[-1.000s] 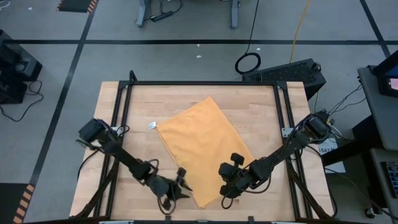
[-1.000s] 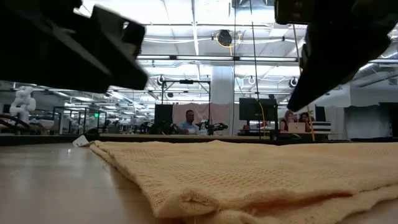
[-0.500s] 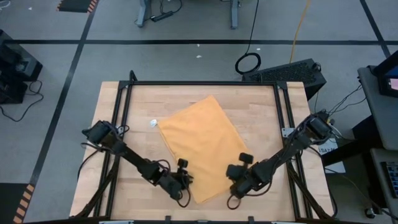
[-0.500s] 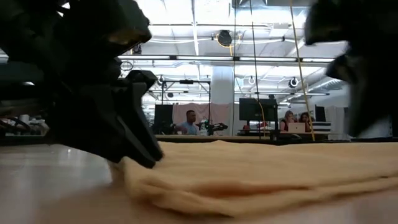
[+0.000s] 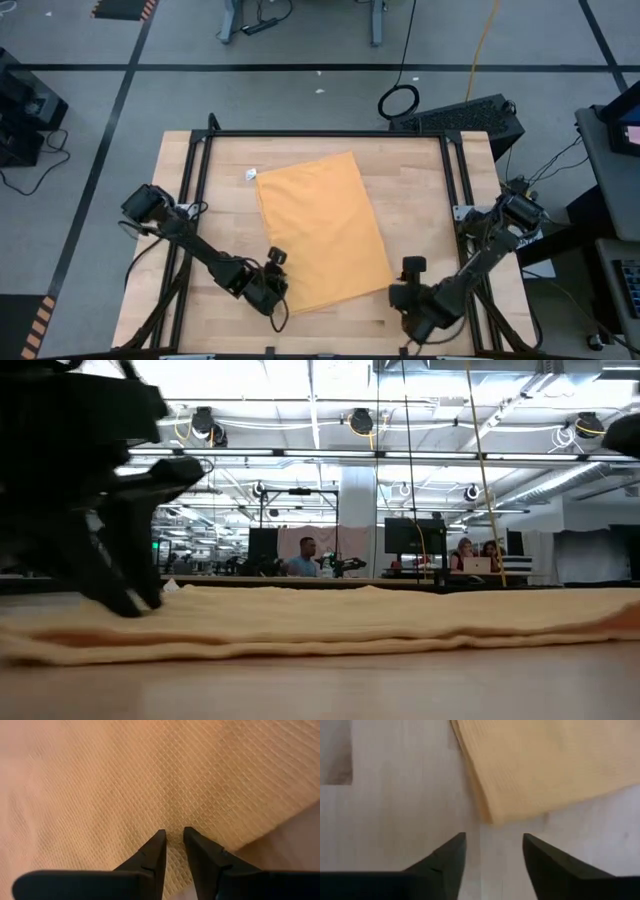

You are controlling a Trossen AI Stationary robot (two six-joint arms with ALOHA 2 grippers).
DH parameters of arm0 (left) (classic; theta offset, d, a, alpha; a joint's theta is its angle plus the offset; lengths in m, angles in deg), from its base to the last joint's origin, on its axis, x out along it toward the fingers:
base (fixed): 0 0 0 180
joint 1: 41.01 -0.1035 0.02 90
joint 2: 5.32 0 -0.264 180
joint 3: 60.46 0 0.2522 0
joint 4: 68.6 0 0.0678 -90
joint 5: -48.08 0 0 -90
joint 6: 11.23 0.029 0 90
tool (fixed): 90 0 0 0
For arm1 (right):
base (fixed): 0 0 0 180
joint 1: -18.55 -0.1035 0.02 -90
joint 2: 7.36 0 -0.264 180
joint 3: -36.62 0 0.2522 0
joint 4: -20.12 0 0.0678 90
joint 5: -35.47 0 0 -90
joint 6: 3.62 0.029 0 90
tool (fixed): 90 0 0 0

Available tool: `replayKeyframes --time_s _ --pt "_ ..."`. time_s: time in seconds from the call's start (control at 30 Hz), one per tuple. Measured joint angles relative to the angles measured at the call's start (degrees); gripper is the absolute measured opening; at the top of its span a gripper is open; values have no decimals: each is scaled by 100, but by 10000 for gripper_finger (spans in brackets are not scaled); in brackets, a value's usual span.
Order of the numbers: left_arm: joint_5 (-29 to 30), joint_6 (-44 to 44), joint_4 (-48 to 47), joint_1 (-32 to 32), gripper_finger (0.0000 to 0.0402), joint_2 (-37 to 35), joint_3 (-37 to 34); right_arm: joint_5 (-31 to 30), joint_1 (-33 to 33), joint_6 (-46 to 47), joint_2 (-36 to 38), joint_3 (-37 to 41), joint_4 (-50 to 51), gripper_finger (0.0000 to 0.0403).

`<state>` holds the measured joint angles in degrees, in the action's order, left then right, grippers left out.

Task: Roll towel
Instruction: Fold the yellow towel in

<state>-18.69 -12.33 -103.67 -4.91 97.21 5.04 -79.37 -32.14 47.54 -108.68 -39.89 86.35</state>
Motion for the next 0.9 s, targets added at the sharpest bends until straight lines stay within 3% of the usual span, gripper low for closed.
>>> replayKeyframes --time_s 0.13,0.27,0.4,0.7,0.9 --pt "-26 8 -76 57 83 -201 -15 -901 -318 -164 -7 185 -340 229" --pt "48 -88 -101 57 83 -224 -10 -1002 -279 -476 -28 700 -1529 242" --pt "115 -316 -315 57 83 -230 -4 -1237 -238 -799 -115 1012 -2240 224" --pt "186 -754 -689 84 83 -241 8 -888 -144 -857 -140 1013 -2193 173" --pt "195 -789 -685 111 83 -253 11 -821 -151 -1490 -140 745 -1766 167"
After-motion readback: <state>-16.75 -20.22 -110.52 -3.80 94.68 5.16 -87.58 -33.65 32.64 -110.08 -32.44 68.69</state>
